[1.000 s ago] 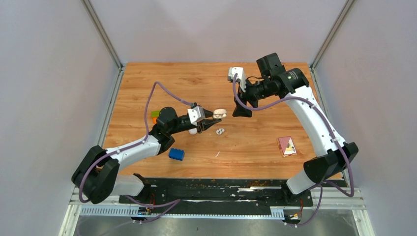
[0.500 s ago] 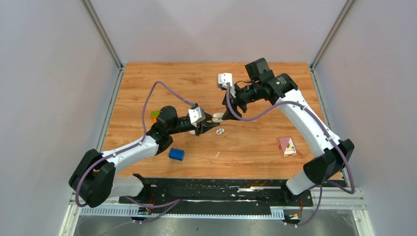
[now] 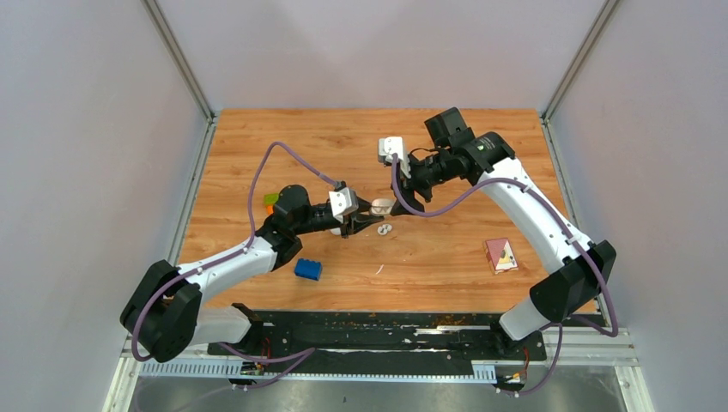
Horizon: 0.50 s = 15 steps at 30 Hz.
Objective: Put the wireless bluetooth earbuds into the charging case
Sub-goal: Close the charging case.
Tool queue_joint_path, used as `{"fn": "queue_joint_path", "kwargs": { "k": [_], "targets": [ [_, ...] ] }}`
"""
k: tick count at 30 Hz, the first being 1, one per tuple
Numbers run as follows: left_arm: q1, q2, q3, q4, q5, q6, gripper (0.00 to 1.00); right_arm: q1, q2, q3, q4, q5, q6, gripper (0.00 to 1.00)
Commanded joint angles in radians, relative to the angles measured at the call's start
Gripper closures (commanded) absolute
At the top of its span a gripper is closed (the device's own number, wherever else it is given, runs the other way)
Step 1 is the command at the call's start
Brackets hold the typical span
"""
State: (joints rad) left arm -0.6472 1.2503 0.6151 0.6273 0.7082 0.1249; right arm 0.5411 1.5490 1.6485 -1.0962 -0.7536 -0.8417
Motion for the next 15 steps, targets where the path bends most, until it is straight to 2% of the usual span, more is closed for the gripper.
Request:
{"fn": "queue_joint_path", "kwargs": {
  "k": [1, 10, 15],
  "targets": [
    [0.004, -0.019, 0.042, 0.032, 0.029, 0.025, 0.90, 0.005, 0.004, 0.027, 0.036, -0.006, 0.007, 0.36],
    [0.002, -0.003, 0.044, 0.043, 0.033, 0.024, 0.90, 0.009, 0.031, 0.036, 0.082, 0.015, 0.073, 0.37],
    [0.003, 0.012, 0.046, 0.034, -0.005, -0.008, 0.90, 0.011, 0.009, 0.061, 0.011, -0.050, 0.035, 0.35]
  ]
}}
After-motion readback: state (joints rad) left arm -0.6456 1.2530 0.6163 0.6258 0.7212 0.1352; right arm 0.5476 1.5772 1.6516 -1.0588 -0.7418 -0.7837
